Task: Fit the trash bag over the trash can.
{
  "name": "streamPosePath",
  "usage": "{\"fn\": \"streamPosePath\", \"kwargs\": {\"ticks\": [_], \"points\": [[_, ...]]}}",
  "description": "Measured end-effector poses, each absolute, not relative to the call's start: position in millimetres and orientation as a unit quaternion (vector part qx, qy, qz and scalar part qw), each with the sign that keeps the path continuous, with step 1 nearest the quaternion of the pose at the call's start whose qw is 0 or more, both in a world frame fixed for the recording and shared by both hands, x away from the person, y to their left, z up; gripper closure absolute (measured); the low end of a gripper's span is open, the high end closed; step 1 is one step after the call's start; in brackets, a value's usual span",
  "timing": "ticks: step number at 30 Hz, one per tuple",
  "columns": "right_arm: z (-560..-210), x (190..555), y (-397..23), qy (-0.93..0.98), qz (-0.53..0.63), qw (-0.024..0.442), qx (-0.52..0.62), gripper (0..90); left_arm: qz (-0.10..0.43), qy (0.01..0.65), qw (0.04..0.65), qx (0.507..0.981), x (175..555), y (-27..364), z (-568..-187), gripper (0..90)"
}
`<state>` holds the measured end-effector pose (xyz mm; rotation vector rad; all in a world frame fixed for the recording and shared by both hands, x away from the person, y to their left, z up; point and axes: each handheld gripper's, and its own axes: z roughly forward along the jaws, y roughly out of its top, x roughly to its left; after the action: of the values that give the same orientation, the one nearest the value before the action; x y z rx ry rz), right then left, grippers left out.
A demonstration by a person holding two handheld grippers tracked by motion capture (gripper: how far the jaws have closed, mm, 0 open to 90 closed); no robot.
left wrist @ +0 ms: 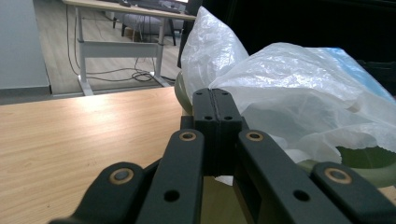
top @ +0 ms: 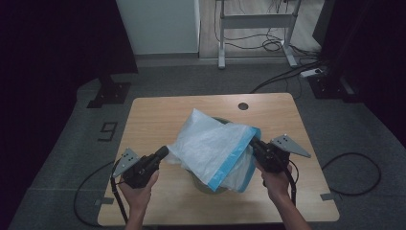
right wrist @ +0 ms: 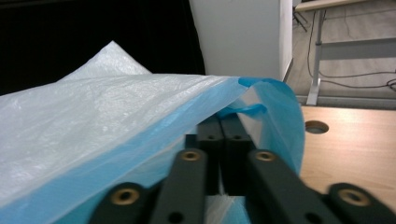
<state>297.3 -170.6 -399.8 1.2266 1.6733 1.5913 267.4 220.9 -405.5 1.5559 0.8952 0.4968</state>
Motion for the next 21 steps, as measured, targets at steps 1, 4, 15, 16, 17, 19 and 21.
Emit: {"fn": "streamPosePath", "kwargs": {"ticks": [1,4,15,16,17,19,21], "points": [[-399.0,297.5,-170.5,0.617,0.588,0.265,0.451,89.1,0.214,0.384,0.598,0.670,266.9,221.2,-404.8,90.0],[-394.4,295.8,-172.0,0.613,0.588,0.285,0.444,89.2,0.211,0.377,0.604,0.669,264.7,220.4,-401.7,90.0],[-349.6,287.9,-191.8,0.583,0.608,0.336,0.421,89.2,0.185,0.337,0.604,0.698,267.3,186.8,-396.8,90.0],[-345.8,287.2,-192.8,0.579,0.611,0.340,0.419,89.2,0.183,0.333,0.603,0.701,267.4,183.2,-396.2,90.0],[-342.6,286.3,-193.6,0.575,0.614,0.343,0.418,89.2,0.181,0.329,0.603,0.704,267.5,180.0,-395.8,90.0],[-340.1,285.3,-194.4,0.572,0.617,0.346,0.416,89.2,0.177,0.324,0.603,0.707,267.6,175.6,-395.4,89.9],[-335.7,282.0,-196.6,0.565,0.620,0.356,0.413,89.2,0.169,0.319,0.604,0.710,267.5,172.6,-395.4,89.9]]}}
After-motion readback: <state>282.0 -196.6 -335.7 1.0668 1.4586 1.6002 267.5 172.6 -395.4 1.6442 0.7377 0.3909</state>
